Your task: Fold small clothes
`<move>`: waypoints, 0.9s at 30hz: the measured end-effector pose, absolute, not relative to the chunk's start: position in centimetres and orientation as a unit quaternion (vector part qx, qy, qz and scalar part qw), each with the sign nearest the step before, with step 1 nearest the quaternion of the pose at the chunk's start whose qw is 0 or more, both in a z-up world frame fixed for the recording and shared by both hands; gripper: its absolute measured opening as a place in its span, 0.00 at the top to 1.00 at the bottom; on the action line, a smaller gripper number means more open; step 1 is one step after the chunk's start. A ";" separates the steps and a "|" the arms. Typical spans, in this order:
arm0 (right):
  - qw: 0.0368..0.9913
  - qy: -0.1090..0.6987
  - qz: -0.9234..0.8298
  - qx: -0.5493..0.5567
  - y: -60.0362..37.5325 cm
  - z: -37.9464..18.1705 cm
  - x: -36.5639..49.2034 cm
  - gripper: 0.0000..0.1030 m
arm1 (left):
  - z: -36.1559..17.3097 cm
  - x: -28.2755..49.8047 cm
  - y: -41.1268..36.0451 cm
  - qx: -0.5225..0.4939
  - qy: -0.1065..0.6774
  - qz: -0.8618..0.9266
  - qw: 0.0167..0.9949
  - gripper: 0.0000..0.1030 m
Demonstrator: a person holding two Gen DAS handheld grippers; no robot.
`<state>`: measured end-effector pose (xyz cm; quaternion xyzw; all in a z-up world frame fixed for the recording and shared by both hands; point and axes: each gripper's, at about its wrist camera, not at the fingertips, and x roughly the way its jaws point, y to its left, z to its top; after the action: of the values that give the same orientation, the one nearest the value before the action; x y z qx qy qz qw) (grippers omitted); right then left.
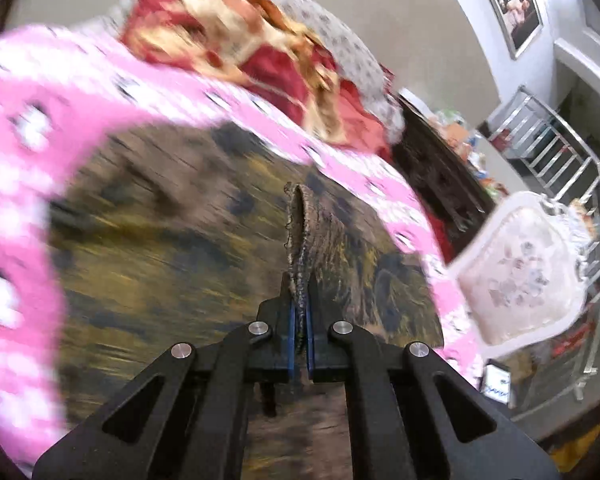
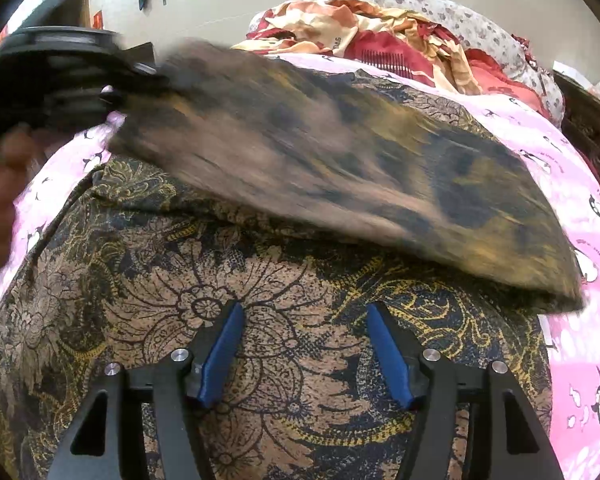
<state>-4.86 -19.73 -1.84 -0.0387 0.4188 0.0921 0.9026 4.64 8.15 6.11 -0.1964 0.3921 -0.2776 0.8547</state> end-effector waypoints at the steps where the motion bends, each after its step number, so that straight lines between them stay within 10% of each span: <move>1: 0.903 0.419 0.091 -0.039 -19.7 -1.9 -4.9 0.39 | 6.1 4.9 9.4 -0.191 0.395 -0.261 0.860 0.98; 14: 0.901 0.423 0.089 -0.031 -19.7 -1.9 -4.8 0.35 | -0.7 5.7 13.0 -0.171 0.468 -0.161 0.852 0.96; 22: 0.896 0.416 0.134 0.076 -22.5 0.2 -6.6 0.35 | 3.8 3.6 13.1 -0.112 0.394 -0.092 0.908 0.93; 27: 0.925 0.362 0.044 0.104 -27.3 3.0 -5.7 0.76 | 3.6 4.3 9.4 -0.102 0.401 -0.107 0.904 0.92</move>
<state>-5.74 -27.26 3.00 0.1045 0.3618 0.0440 0.9254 4.35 9.37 3.64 -0.1015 0.4012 -0.1068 0.9040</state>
